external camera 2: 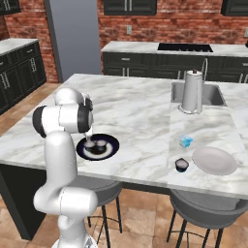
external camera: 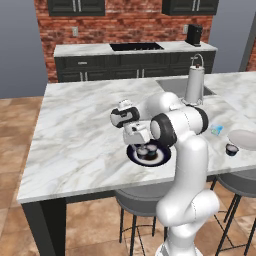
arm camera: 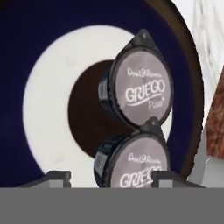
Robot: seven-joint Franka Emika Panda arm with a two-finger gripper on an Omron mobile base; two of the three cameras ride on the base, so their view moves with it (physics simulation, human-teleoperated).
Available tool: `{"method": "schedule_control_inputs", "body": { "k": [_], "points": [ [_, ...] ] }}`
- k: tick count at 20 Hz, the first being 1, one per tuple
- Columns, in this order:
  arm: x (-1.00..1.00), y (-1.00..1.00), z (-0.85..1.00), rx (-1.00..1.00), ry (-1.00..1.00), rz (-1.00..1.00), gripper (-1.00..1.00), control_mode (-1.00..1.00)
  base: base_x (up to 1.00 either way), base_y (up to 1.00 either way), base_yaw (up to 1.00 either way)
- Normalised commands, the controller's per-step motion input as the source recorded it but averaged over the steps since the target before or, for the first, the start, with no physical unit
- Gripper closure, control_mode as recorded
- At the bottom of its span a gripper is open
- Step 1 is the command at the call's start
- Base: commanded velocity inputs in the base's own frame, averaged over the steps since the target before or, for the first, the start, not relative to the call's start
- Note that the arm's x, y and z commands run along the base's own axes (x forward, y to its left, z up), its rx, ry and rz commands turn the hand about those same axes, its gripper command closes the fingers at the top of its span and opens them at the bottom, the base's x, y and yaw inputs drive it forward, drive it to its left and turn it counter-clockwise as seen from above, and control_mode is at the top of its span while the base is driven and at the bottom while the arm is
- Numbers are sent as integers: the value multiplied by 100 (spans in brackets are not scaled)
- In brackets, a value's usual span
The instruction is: Place two yogurt containers on each plate.
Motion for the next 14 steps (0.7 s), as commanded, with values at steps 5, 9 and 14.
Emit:
{"method": "schedule_control_inputs", "body": {
  "k": [5, 9, 14],
  "points": [
    [-12, 0, 42, 0, -5, 0, -100, -100, 0, 0, 0],
    [-13, -3, 61, 0, -14, 0, -100, -100, 0, 0, 0],
    [-27, -14, 55, 0, -13, 0, -100, -100, 0, 0, 0]
  ]
}}
